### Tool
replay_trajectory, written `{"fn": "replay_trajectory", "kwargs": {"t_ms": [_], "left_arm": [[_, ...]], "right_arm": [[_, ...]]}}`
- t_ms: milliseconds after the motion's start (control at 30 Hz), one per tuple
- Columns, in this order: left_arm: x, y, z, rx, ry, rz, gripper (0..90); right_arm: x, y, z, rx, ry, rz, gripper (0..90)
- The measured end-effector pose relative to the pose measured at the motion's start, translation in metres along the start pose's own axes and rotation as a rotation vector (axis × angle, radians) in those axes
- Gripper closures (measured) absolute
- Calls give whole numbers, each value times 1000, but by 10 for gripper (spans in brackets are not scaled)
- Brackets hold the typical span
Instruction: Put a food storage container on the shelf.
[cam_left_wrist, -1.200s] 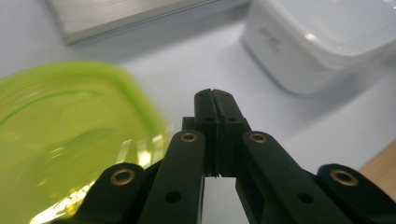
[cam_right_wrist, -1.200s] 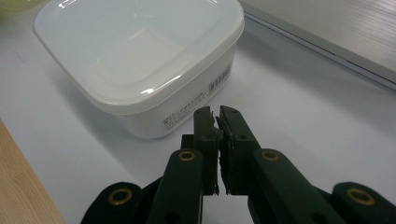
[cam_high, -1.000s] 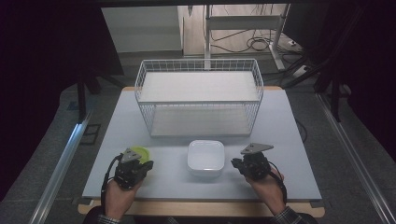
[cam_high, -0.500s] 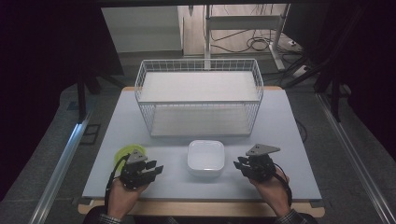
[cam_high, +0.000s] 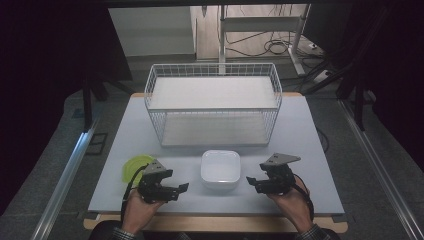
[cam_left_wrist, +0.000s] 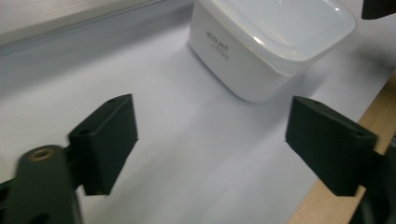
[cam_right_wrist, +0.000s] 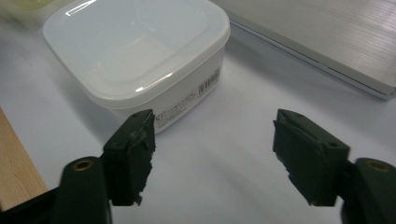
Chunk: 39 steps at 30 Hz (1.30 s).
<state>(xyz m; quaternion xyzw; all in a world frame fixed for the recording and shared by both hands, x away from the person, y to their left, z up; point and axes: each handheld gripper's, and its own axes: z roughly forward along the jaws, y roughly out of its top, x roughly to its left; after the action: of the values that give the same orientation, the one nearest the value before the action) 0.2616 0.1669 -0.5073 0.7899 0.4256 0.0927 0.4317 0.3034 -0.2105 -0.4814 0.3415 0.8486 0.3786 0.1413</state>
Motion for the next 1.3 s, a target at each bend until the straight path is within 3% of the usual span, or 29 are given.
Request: {"fn": "replay_trajectory", "kwargs": {"t_ms": [167,200,233,333,400,467,633,833,1100,1233,1300], "left_arm": [[-6,11,11,-20,-8,90,88],[-6,11,11,-20,-8,90,91],[-6,15,13,-30,-11,127,91],[-6,20,16,-35,-18,139,91],[-6,28,22,-19,-35,118,94],[-8,34,27,-1,-19,130,87],[-12,45,40,29,-31,126,47],[-10,53,52,30,-83,96,40],[-3,59,72,46,-161,44,108],[2,58,74,61,-237,-2,171],[1,59,73,71,-234,-10,197]], "right_arm": [[1,3,2,-29,24,7,184],[1,3,2,-29,24,7,184],[1,5,3,-39,50,19,158],[1,7,5,-36,73,27,134],[1,8,8,-38,89,33,109],[2,10,12,-42,94,35,93],[3,17,22,-18,126,48,63],[1,23,29,4,148,77,57],[-6,33,46,46,197,156,196],[-10,36,50,61,256,212,314],[-9,37,49,73,263,231,341]]}}
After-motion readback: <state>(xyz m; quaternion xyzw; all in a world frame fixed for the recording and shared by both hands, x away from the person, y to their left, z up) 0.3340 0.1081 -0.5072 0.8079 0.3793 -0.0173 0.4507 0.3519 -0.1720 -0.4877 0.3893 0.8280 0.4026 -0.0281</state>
